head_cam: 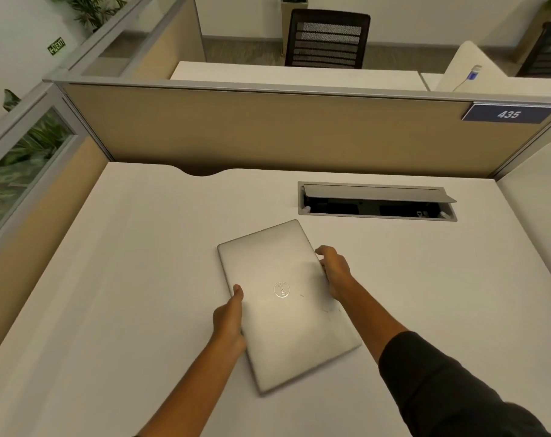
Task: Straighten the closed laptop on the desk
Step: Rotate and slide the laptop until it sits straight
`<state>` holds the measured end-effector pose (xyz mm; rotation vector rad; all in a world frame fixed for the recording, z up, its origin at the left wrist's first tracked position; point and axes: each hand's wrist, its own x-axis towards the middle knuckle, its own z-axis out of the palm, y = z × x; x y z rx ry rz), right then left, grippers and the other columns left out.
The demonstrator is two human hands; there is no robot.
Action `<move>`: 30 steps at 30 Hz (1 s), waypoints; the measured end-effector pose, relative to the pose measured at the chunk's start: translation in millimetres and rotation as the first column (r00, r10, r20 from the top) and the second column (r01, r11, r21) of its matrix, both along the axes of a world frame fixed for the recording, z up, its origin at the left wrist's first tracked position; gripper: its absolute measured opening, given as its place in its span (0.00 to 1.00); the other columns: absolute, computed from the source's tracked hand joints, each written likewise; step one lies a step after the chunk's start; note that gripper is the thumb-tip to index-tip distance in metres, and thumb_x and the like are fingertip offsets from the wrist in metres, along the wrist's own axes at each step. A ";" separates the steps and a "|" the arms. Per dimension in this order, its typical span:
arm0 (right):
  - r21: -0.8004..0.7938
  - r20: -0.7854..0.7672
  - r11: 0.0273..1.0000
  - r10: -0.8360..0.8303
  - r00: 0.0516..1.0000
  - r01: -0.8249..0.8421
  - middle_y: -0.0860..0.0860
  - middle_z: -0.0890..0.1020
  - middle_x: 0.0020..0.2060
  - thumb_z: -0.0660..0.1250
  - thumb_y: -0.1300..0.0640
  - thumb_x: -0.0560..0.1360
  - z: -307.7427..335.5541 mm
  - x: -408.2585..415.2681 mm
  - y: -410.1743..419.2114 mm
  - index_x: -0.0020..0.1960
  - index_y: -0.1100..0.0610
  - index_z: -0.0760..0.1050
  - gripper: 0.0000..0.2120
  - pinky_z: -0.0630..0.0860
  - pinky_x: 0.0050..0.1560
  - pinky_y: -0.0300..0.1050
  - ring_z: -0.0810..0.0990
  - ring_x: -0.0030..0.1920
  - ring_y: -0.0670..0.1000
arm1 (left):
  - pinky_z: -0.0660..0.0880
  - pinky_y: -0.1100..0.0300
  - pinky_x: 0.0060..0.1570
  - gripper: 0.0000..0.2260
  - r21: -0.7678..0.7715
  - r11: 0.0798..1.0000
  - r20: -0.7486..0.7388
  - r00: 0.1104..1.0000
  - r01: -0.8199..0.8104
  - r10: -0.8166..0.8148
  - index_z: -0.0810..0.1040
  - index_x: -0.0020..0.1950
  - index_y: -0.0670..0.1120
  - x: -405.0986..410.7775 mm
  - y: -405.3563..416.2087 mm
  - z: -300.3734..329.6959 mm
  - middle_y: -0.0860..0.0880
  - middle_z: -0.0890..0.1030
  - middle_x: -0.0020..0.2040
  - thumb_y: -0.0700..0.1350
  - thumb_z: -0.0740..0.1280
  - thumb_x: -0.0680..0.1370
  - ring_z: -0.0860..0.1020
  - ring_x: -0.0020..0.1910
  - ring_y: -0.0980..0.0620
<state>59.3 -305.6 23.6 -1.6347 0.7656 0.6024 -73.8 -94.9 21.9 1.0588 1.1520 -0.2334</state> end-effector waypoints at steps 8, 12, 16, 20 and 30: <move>-0.149 0.049 0.984 0.105 0.993 -0.097 0.55 0.83 0.58 0.59 0.28 0.61 -42.4 40.2 -5.0 0.59 0.55 0.80 0.39 0.71 0.71 0.65 0.80 0.59 0.61 | 0.80 0.43 0.61 0.20 -0.129 0.987 -0.022 0.995 -0.097 0.095 0.81 0.54 0.43 -14.8 -40.7 10.8 0.42 0.86 0.52 0.60 0.69 0.79 0.84 0.48 0.41; -0.202 0.049 0.973 0.128 0.991 -0.116 0.56 0.80 0.63 0.59 0.31 0.72 8.0 32.5 6.7 0.65 0.57 0.77 0.35 0.65 0.74 0.62 0.76 0.64 0.61 | 0.81 0.43 0.61 0.21 -0.179 0.975 -0.014 0.991 -0.133 0.132 0.81 0.59 0.42 -18.4 -60.6 9.6 0.42 0.86 0.55 0.60 0.69 0.80 0.84 0.52 0.42; -0.252 0.051 0.957 0.162 0.985 -0.145 0.56 0.79 0.63 0.57 0.36 0.79 14.7 36.6 5.8 0.65 0.59 0.77 0.29 0.60 0.70 0.59 0.72 0.60 0.59 | 0.81 0.45 0.59 0.21 -0.191 0.970 -0.008 0.988 -0.152 0.153 0.82 0.58 0.43 -19.1 -73.5 9.5 0.41 0.86 0.59 0.60 0.68 0.81 0.84 0.57 0.41; -0.322 0.048 0.928 0.213 0.976 -0.187 0.54 0.75 0.55 0.57 0.38 0.81 9.7 38.9 3.8 0.58 0.58 0.75 0.24 0.61 0.71 0.59 0.73 0.62 0.60 | 0.80 0.41 0.65 0.23 -0.190 0.968 -0.020 0.987 -0.161 0.161 0.81 0.61 0.41 -19.4 -77.5 6.9 0.40 0.86 0.60 0.60 0.68 0.81 0.84 0.60 0.40; -0.521 0.118 0.803 0.405 0.907 -0.291 0.47 0.81 0.48 0.59 0.37 0.73 -9.1 18.9 -6.0 0.42 0.49 0.78 0.17 0.66 0.63 0.59 0.77 0.61 0.58 | 0.73 0.40 0.71 0.21 -0.133 0.989 -0.059 0.995 0.072 -0.081 0.78 0.69 0.41 -15.1 -55.8 -1.7 0.42 0.81 0.67 0.52 0.71 0.80 0.79 0.65 0.41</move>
